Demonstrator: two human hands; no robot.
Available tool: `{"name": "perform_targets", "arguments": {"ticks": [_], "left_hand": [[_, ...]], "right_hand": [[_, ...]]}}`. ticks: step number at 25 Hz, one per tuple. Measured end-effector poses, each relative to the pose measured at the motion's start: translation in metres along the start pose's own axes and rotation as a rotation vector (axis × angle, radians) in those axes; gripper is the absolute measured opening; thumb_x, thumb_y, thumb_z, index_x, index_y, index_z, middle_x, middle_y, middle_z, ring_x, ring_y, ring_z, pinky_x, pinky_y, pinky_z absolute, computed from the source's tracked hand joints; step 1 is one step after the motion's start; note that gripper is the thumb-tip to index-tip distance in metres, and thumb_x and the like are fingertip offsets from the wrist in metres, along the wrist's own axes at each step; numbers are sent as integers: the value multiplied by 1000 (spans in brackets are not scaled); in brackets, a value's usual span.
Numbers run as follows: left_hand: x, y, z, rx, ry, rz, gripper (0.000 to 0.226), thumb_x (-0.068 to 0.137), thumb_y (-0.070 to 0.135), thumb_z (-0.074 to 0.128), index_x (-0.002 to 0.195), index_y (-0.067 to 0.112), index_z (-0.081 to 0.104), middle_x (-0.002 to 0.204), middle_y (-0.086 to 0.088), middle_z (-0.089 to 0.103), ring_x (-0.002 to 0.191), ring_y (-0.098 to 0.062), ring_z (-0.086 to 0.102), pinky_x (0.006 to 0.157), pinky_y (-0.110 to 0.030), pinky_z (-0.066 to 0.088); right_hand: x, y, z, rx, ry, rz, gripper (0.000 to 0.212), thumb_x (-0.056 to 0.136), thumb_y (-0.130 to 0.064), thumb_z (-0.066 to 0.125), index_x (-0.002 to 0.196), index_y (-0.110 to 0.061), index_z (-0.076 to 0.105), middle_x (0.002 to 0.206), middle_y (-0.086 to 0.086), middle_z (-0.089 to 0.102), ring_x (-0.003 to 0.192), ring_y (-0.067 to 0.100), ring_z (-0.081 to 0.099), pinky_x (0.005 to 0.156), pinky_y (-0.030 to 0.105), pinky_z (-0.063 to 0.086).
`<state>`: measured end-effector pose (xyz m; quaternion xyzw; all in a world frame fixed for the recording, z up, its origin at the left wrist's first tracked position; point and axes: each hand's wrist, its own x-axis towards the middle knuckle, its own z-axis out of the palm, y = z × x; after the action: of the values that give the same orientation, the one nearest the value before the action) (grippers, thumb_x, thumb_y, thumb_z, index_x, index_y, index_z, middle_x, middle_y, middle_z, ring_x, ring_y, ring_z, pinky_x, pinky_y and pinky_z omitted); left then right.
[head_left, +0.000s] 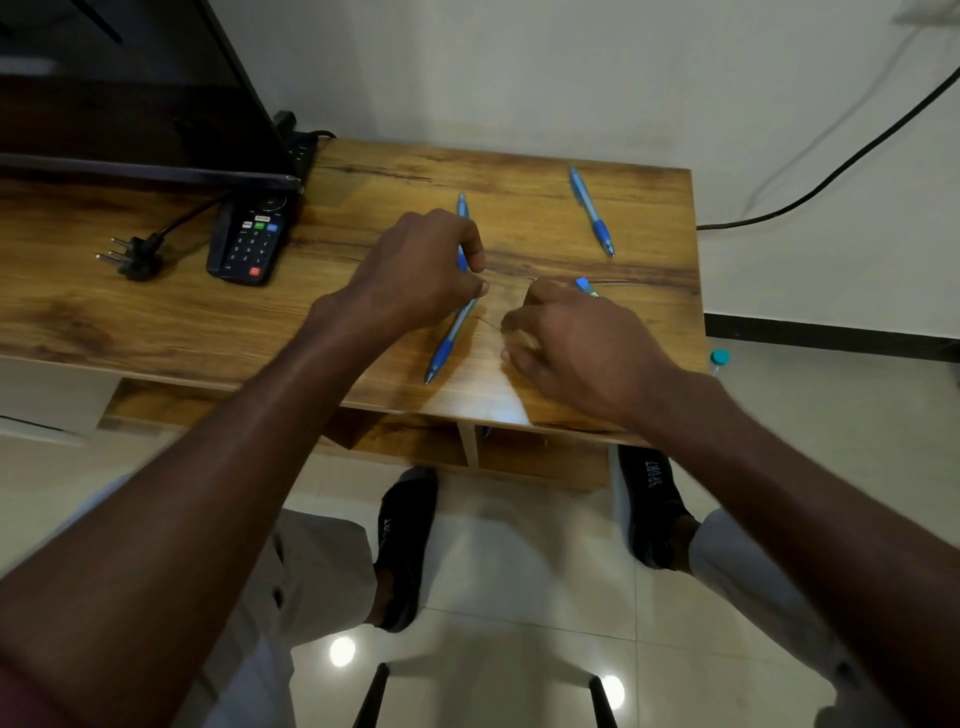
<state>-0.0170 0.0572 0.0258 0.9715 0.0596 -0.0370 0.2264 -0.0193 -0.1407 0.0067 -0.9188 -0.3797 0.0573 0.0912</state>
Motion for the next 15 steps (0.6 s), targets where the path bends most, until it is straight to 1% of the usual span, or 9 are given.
{"name": "perform_targets", "arguments": {"ticks": [2, 3, 6, 9, 11, 13, 15], "left_hand": [[-3, -1, -1, -4, 0, -9, 24, 89, 33, 82, 107, 21, 72, 95, 4, 65, 86, -13, 62, 70, -32, 45], [-4, -3, -1, -4, 1, -13, 24, 90, 33, 82, 108, 21, 72, 95, 4, 65, 86, -14, 62, 70, -32, 45], [-3, -4, -2, -9, 12, -11, 21, 91, 33, 80, 106, 20, 73, 93, 6, 64, 83, -12, 61, 69, -30, 44], [0, -2, 0, -23, 9, 14, 17, 93, 32, 78, 102, 18, 73, 81, 14, 58, 72, -4, 56, 58, -24, 38], [0, -1, 0, -21, 6, 25, 17, 95, 33, 76, 102, 18, 73, 81, 14, 58, 72, -3, 55, 57, -23, 37], [0, -1, 0, -27, 8, 30, 17, 96, 33, 75, 102, 18, 74, 83, 13, 61, 73, -3, 56, 58, -22, 38], [-1, 1, -1, -30, 20, 36, 18, 97, 33, 74, 104, 16, 75, 89, 9, 64, 76, -6, 59, 58, -21, 39]], "right_hand": [[-6, -6, 4, -35, -18, -19, 33, 105, -43, 54, 127, -25, 69, 126, -2, 57, 108, 21, 62, 70, 33, 48], [-9, -7, 4, -32, -22, -24, 32, 105, -42, 53, 125, -25, 71, 125, -2, 58, 107, 20, 62, 69, 33, 47], [-14, -5, 2, -8, -21, -41, 31, 104, -43, 55, 126, -28, 71, 123, -4, 59, 105, 18, 63, 71, 35, 53], [-22, -7, 1, -6, -61, -26, 41, 99, -56, 61, 129, -29, 69, 126, -6, 57, 108, 18, 61, 73, 38, 55], [-28, -11, 5, -35, -89, -11, 50, 94, -63, 64, 131, -29, 66, 127, -6, 56, 110, 17, 58, 70, 37, 54], [-35, -16, 9, -58, -77, -1, 52, 92, -62, 67, 131, -28, 65, 127, -5, 56, 110, 18, 57, 66, 34, 49], [-41, -21, 11, -64, -54, 16, 49, 94, -55, 68, 133, -25, 65, 128, -4, 56, 110, 19, 57, 69, 36, 53]]}}
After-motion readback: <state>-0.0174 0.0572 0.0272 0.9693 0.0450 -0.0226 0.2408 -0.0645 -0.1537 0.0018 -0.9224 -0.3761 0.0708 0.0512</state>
